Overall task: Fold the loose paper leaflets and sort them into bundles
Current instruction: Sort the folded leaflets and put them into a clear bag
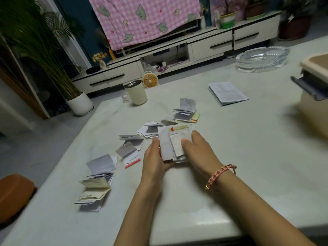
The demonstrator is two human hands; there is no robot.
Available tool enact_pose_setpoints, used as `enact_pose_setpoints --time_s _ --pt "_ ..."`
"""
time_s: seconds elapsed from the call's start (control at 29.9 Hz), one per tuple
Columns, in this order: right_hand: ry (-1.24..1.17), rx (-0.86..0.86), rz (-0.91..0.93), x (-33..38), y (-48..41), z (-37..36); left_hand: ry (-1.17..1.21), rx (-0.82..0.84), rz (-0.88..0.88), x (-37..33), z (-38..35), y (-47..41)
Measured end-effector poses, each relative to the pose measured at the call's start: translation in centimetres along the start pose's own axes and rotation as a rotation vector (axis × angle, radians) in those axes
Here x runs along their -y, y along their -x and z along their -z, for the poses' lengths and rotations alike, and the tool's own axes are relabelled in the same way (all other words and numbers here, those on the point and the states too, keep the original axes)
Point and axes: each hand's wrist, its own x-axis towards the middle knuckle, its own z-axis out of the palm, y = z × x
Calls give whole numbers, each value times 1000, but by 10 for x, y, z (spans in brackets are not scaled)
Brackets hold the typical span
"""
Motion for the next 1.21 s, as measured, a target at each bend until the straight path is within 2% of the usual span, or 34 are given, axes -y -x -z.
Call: enact_pose_setpoints --time_s 0.03,0.17,0.3,0.4,0.54,0.64,0.77,0.87,0.97,1.1,1.21 --pt "5 1 2 -2 1 -1 10 11 -3 5 -1 -1" --pt "21 -2 83 1 10 -14 -195 56 -176 13 -5 3" --pt "-36 -20 132 0 15 -20 -192 100 -185 12 -6 4" --pt "39 18 167 -4 13 -19 -195 127 -216 11 -5 5" --pt "68 -21 209 -5 12 -13 -330 73 -381 18 -2 3" --pt "105 -45 253 -6 11 -8 -286 50 -472 21 -2 4" --pt "319 9 262 -18 8 -9 -404 72 -447 28 -1 1" --pt "401 37 254 -22 7 -12 -430 13 -443 30 2 -1" --pt "322 16 249 -19 7 -7 -372 -50 -423 26 1 1" --pt "-56 -96 151 -16 2 -1 -6 -32 -241 19 -2 5" --pt "-202 -82 77 -20 -1 3 58 20 -175 19 2 4"
